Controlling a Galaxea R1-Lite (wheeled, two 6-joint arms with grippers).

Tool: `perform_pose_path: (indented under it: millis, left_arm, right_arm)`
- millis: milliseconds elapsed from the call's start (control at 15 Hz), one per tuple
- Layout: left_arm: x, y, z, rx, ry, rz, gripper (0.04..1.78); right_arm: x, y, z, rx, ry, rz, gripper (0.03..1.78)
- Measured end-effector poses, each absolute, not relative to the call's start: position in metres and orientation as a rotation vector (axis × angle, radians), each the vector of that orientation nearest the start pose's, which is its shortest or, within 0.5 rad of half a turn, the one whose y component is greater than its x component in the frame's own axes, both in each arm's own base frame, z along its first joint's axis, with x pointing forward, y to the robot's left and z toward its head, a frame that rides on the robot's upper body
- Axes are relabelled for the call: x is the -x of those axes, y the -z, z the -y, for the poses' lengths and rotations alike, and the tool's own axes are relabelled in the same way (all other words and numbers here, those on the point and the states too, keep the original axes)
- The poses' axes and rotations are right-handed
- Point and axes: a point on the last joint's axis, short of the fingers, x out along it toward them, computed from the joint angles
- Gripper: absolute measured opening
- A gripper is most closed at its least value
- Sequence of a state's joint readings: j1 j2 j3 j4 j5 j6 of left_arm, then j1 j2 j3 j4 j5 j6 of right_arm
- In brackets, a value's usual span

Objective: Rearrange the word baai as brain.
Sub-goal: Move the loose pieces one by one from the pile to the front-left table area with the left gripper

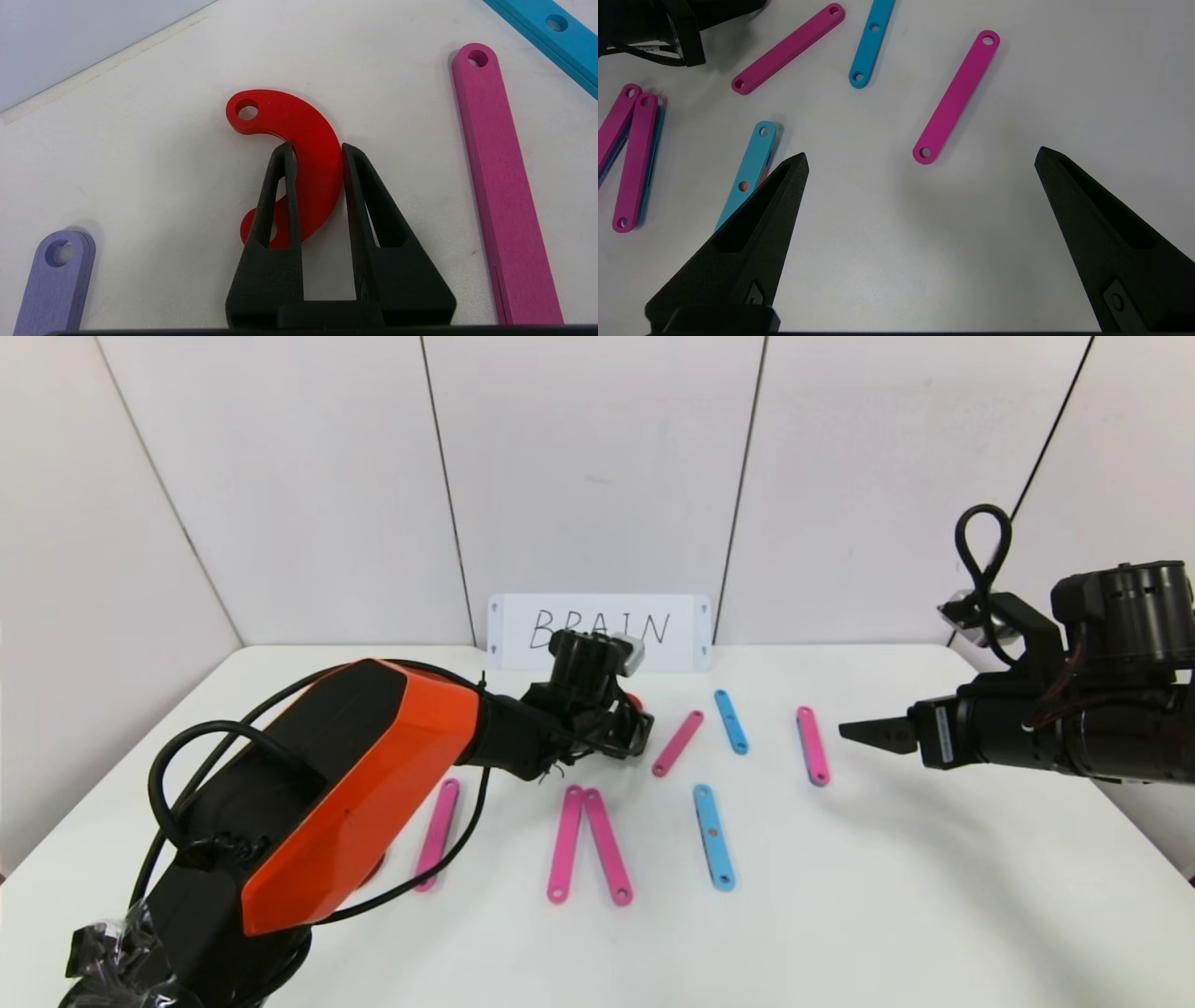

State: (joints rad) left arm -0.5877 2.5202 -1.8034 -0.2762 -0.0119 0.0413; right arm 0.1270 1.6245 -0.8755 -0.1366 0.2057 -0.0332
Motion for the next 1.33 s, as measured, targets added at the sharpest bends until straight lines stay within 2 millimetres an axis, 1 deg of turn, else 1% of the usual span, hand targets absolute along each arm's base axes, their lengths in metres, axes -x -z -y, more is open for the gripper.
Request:
perform_pose_path:
  millis: [267,600,733,867,1067,1333]
  left_arm:
    - [-0.428,-0.084,0.285,-0.165,0.598,-0.411,0.3]
    - [-0.422,-0.116,0.277,-0.156,0.593,-0.386,0.3]
    - [-0.42,-0.125,0.273,-0.151,0.587,-0.374,0.3]
    - [-0.419,-0.129,0.268,-0.152,0.569,-0.374,0.3]
    - [-0.414,-0.133,0.258,-0.18,0.495,-0.428,0.3]
    - [-0.398,-0.14,0.244,-0.218,0.376,-0.497,0.3]
  right_arm:
    - [-0.276,-0.177,-0.04,0.007,-0.332,-0.609,1.7]
    - [-0.277,-0.177,-0.04,0.008,-0.332,-0.61,1.7]
    - [-0.276,-0.177,-0.04,0.008,-0.332,-0.61,1.7]
    - [-0.277,-0.177,-0.039,0.007,-0.33,-0.61,1.7]
    - [-0.277,-0.177,-0.039,0.007,-0.329,-0.61,1.7]
    - [-0.277,-0.177,-0.039,0.006,-0.329,-0.611,1.7]
